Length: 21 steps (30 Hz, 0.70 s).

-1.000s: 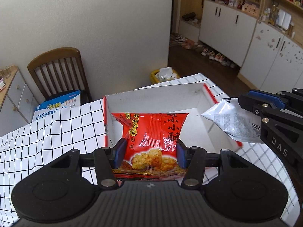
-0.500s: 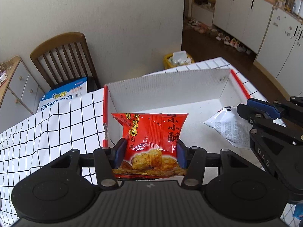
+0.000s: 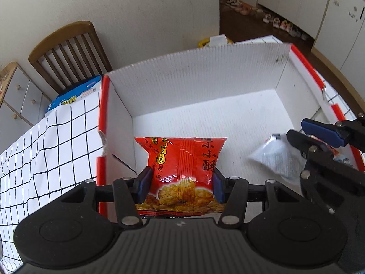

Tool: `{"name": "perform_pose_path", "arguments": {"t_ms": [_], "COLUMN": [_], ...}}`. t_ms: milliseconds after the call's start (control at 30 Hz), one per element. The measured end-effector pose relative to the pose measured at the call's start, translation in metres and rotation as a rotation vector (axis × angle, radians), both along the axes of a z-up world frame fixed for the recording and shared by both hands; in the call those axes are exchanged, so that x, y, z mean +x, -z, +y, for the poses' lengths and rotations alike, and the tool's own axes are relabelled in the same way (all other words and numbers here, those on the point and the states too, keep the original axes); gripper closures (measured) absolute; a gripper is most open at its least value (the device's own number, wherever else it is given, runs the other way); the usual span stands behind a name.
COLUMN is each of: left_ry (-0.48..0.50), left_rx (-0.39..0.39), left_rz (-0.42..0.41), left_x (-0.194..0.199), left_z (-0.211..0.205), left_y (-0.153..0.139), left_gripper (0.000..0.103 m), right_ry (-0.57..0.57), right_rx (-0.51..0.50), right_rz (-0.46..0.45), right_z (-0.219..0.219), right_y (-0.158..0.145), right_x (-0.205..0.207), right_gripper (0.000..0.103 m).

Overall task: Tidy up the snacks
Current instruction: 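Carry the red bag and white packet into the red box with both tools, then open both tools to drop the bags into the box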

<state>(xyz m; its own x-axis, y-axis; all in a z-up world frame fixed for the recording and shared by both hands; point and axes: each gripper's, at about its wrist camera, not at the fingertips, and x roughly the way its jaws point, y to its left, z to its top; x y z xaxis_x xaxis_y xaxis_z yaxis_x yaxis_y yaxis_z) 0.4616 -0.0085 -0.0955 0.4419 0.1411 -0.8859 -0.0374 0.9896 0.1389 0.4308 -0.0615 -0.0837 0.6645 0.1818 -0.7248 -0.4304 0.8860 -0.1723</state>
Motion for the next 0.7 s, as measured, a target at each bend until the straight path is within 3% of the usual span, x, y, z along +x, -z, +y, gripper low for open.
{"name": "perform_pose_path", "arguments": {"t_ms": [167, 300, 467, 700], "left_ry": [-0.016, -0.015, -0.02, -0.019], "left_rx": [0.0, -0.006, -0.012, -0.037], "left_rz": [0.035, 0.04, -0.005, -0.054], "left_x": [0.002, -0.001, -0.008, -0.026], "left_z": [-0.002, -0.002, 0.0, 0.002], "left_y": [0.011, 0.012, 0.001, -0.023], "left_gripper": [0.049, 0.049, 0.038, 0.038], "right_ry": [-0.033, -0.043, -0.022, -0.002], "right_rx": [-0.019, -0.006, 0.036, 0.081], "right_rz": [0.034, 0.059, 0.079, 0.07], "right_z": [0.002, 0.001, -0.005, -0.02], "right_y": [0.005, 0.005, 0.0, -0.022], "right_x": [-0.004, -0.004, -0.005, -0.017], "right_gripper": [0.088, 0.081, 0.071, 0.066]}}
